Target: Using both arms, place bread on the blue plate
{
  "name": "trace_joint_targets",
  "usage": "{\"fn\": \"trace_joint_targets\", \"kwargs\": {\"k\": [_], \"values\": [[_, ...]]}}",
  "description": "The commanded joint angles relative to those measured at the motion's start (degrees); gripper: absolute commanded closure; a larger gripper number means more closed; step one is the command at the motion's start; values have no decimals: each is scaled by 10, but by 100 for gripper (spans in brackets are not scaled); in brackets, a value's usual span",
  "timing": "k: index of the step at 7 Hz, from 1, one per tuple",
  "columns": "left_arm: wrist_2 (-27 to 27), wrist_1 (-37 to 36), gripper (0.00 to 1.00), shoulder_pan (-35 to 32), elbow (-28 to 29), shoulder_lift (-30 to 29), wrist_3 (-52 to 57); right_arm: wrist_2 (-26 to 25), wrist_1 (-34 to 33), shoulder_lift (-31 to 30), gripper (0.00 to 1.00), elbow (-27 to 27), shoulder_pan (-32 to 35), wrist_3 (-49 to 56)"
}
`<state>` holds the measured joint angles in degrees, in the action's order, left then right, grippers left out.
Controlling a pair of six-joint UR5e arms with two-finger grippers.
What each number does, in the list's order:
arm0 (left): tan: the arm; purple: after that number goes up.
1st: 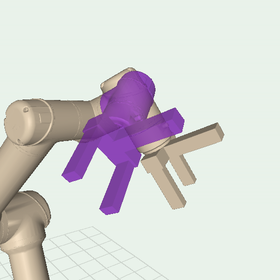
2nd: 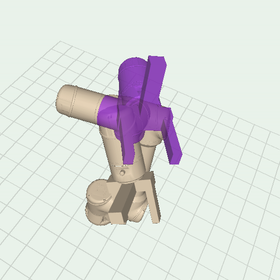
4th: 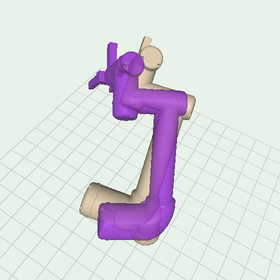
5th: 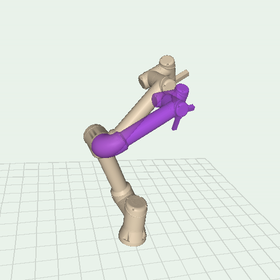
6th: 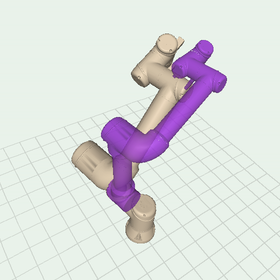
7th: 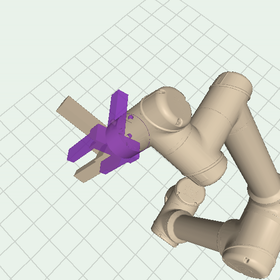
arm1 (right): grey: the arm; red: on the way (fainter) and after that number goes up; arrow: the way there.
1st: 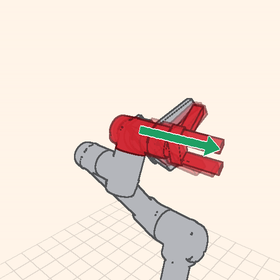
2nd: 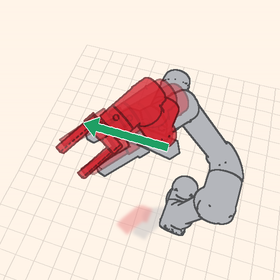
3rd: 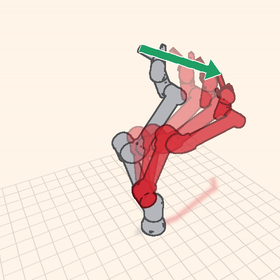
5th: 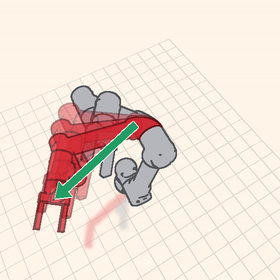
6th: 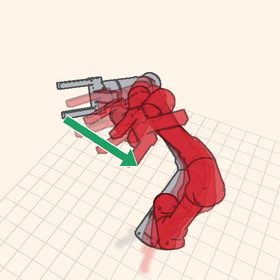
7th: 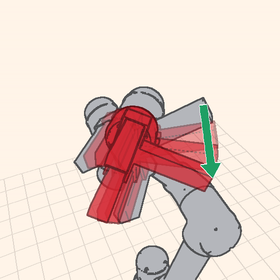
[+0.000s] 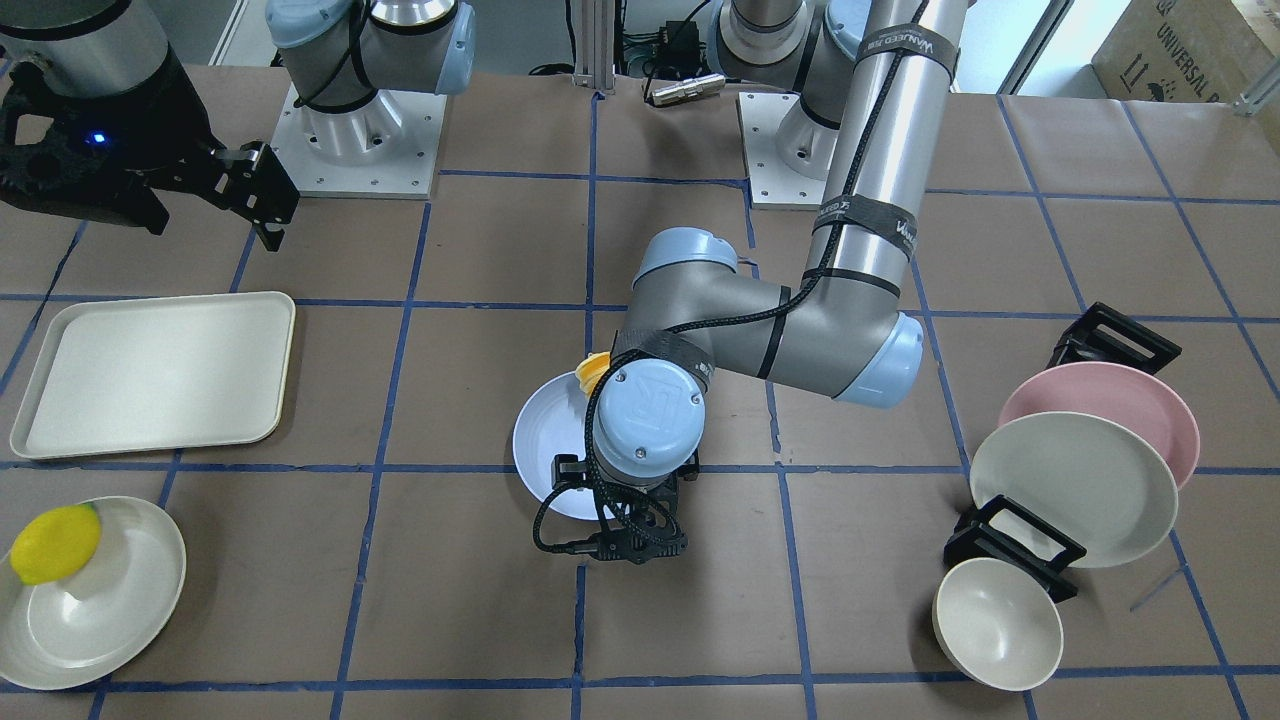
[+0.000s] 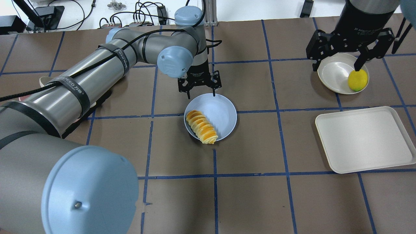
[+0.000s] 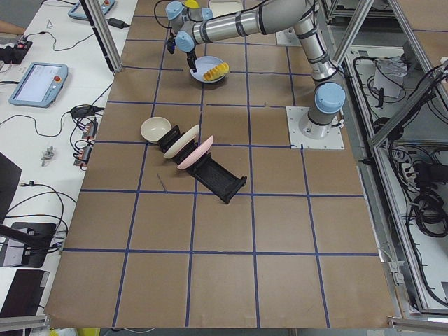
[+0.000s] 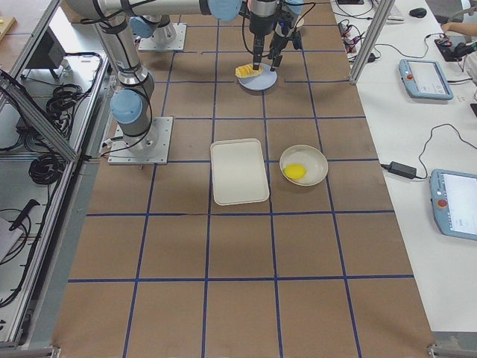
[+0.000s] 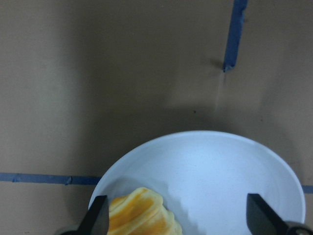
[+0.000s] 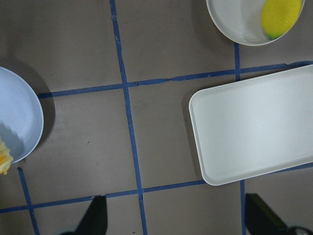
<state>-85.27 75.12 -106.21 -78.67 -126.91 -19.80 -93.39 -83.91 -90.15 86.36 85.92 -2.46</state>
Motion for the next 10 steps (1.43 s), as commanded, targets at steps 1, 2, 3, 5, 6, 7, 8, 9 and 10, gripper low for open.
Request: {"fn": "trace_joint_targets", "kwargs": {"k": [1, 2, 3, 5, 6, 7, 8, 9, 10], "values": [[-3, -17, 0, 1, -45, 23, -1, 10, -4, -10, 0, 10, 0, -3], [-4, -11, 0, 2, -67, 54, -1, 19, 4, -5, 0, 5, -4, -4], [-5, -10, 0, 3, -89, 74, -8, 18, 3, -9, 0, 6, -4, -4], [-15, -8, 0, 7, -125, 92, -16, 12, -6, -6, 0, 9, 0, 17], [-15, -18, 0, 7, -130, 91, -23, 15, -22, -4, 0, 10, 2, 49], [-14, -19, 0, 7, -130, 87, -41, 15, -22, -3, 0, 10, 3, 54], [-11, -21, 0, 7, -127, 84, -59, 15, -22, -4, 0, 10, 5, 55], [-10, -28, 0, 7, -118, 73, -113, 15, -22, -4, 1, 10, 9, 56], [-10, -28, 0, 7, -114, 66, -137, 15, -23, -4, 1, 10, 17, 56]]}}
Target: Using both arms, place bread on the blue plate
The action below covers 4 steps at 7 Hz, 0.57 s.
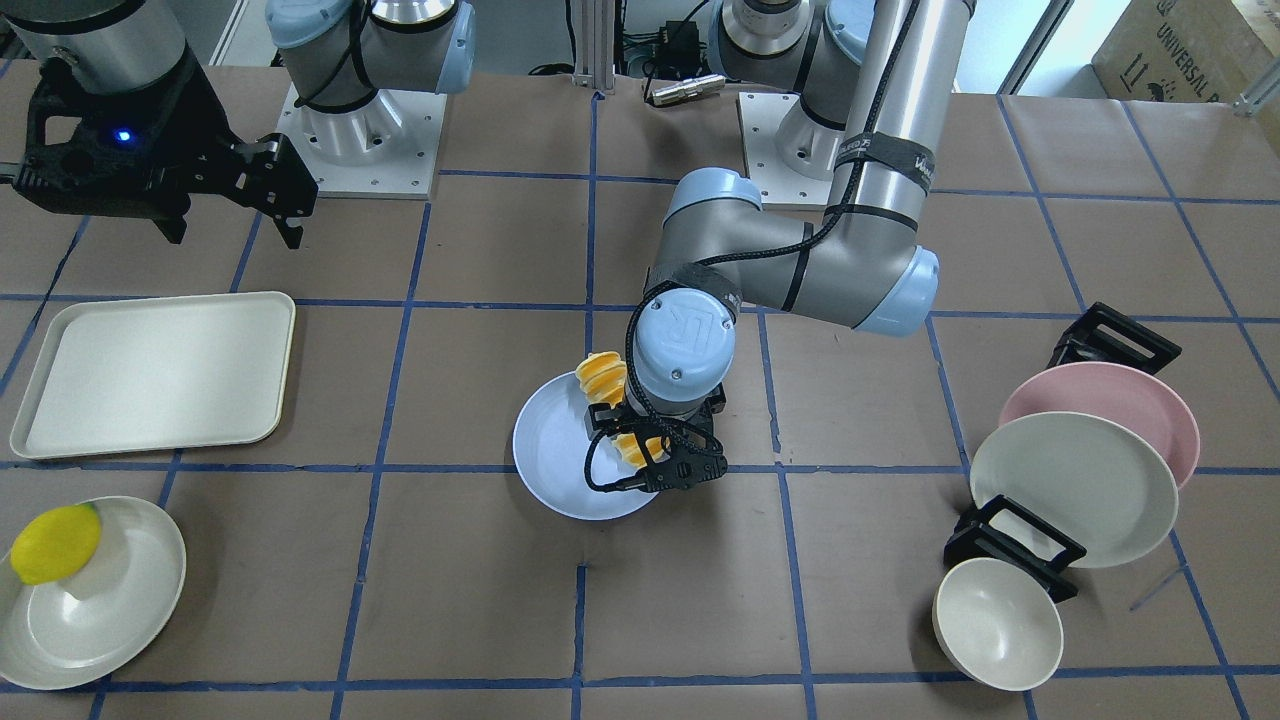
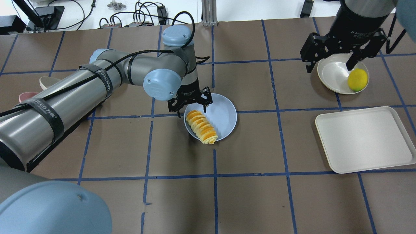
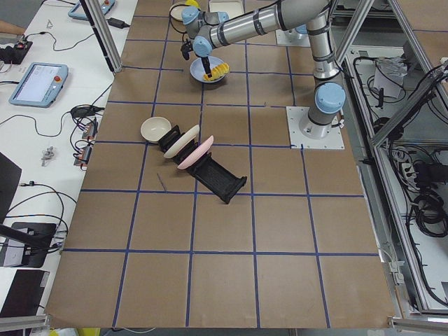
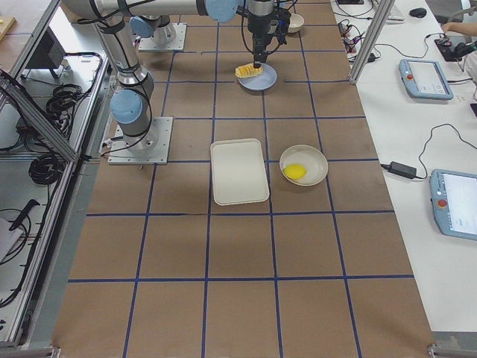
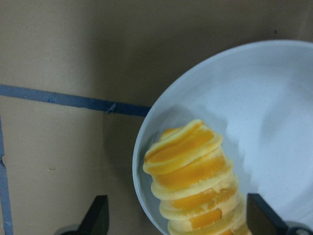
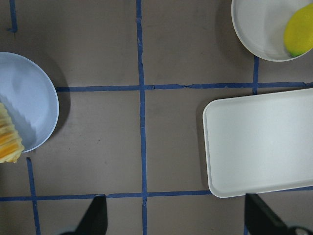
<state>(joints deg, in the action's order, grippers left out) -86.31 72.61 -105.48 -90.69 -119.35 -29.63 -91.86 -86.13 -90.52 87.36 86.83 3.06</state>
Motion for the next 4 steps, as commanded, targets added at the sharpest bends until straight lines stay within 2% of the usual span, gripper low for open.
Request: {"fn": "trace_joint_targets", "kwargs": {"k": [1, 4], "values": [[1, -3, 0, 0, 7, -10, -62, 0, 0, 0, 0, 1, 9, 1], [5, -4, 2, -1, 7, -18, -107, 0, 0, 0, 0, 1, 8, 1]]}}
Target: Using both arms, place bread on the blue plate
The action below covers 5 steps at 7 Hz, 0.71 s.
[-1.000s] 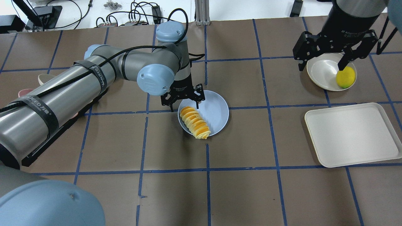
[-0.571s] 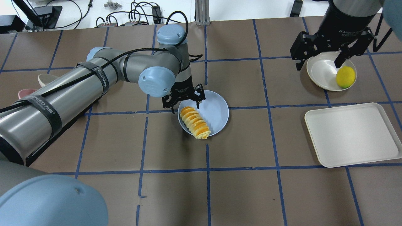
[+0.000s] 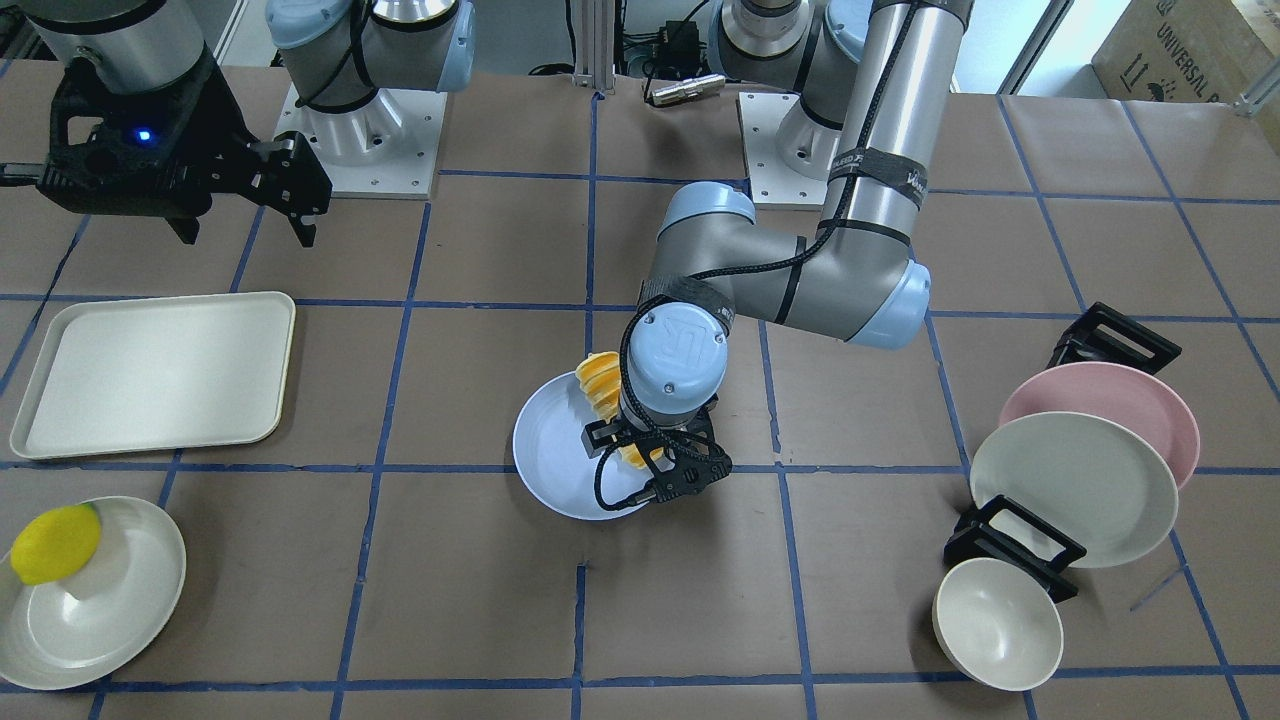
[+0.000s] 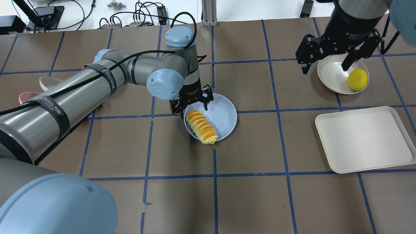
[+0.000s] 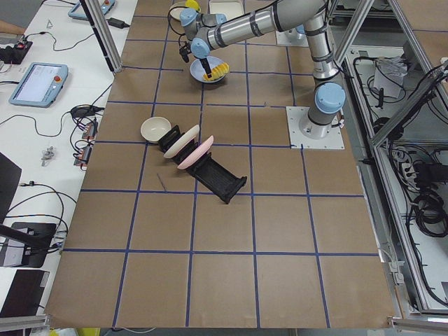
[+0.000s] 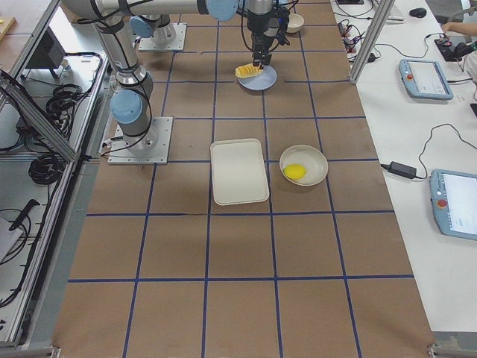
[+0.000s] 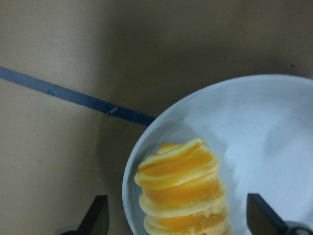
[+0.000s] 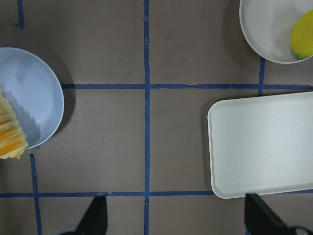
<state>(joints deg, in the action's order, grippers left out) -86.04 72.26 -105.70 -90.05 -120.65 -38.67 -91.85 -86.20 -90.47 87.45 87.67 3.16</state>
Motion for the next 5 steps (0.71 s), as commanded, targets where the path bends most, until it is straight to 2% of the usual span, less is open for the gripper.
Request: {"fn": "trace_joint_targets", "kwargs": {"k": [1, 5], "values": [[3, 0, 2, 1, -3, -6, -21, 0, 1, -1, 0, 0, 0, 0], [25, 0, 2, -2, 0, -13, -47, 1, 2, -1, 0, 4, 0, 0]]}}
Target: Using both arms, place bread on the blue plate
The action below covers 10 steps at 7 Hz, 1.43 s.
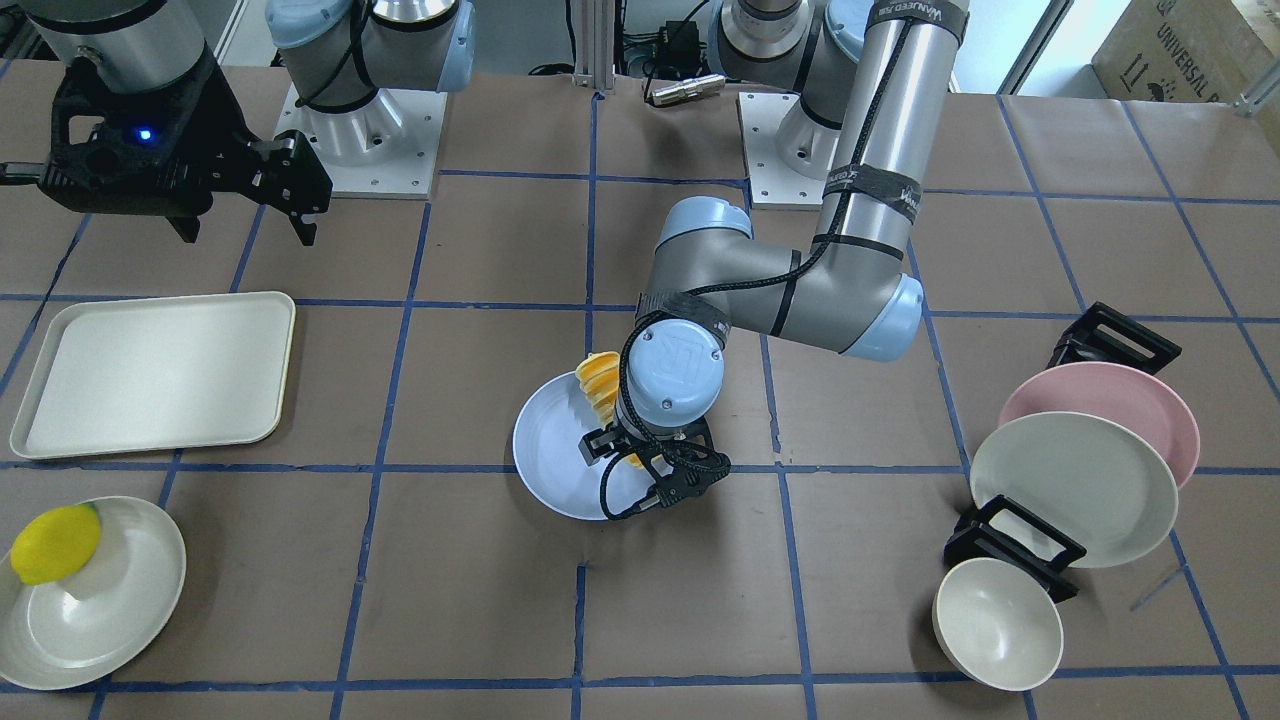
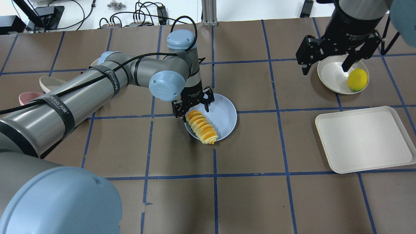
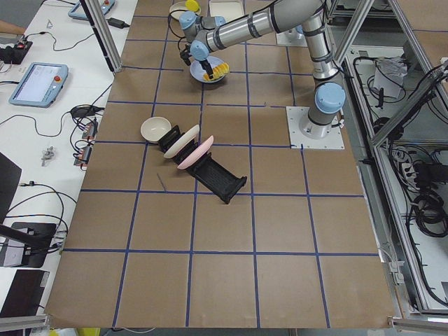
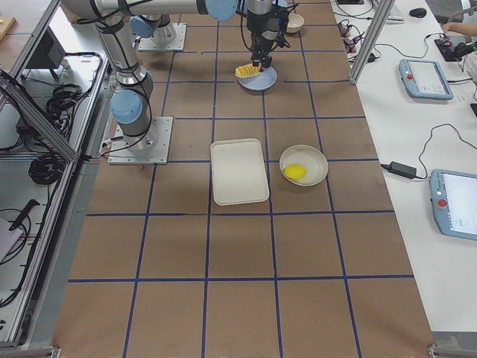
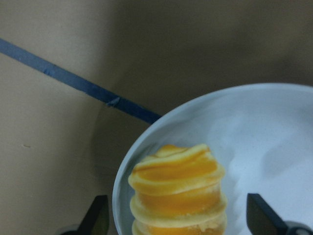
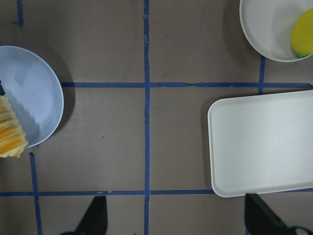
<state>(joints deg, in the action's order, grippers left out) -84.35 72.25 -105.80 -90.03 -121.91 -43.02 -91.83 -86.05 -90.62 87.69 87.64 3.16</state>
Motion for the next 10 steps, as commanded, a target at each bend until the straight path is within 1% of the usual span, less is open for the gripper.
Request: {"fn": "trace_joint_targets", "kwargs": {"k": [1, 2, 3, 4, 5, 6, 7, 8, 9, 10], "values": [[7, 0, 4, -5, -3, -2, -2, 4, -2, 0, 1, 10, 9, -1], [7, -1, 12, -5, -9, 0, -1, 3, -23, 1, 1, 19, 28, -2], [8, -2, 18, -5, -7, 0, 6, 2, -25, 1, 1, 20, 31, -3], [8, -2, 10, -4, -3, 0, 7, 2, -25, 2, 1, 20, 31, -4], [7, -2, 1, 10, 8, 4, 41, 2, -25, 2, 1, 20, 31, -4], [7, 3, 0, 38, 14, 11, 96, 2, -25, 2, 1, 21, 31, -4], [6, 9, 0, 61, 20, 33, 148, 2, -25, 1, 0, 22, 31, -4], [1, 44, 0, 95, 22, 85, 230, 2, -25, 1, 0, 23, 31, -4], [-24, 85, 0, 143, 24, 133, 321, 2, -25, 1, 0, 23, 31, -3], [-67, 130, 0, 179, 29, 169, 400, 2, -25, 1, 0, 23, 31, -3]]}}
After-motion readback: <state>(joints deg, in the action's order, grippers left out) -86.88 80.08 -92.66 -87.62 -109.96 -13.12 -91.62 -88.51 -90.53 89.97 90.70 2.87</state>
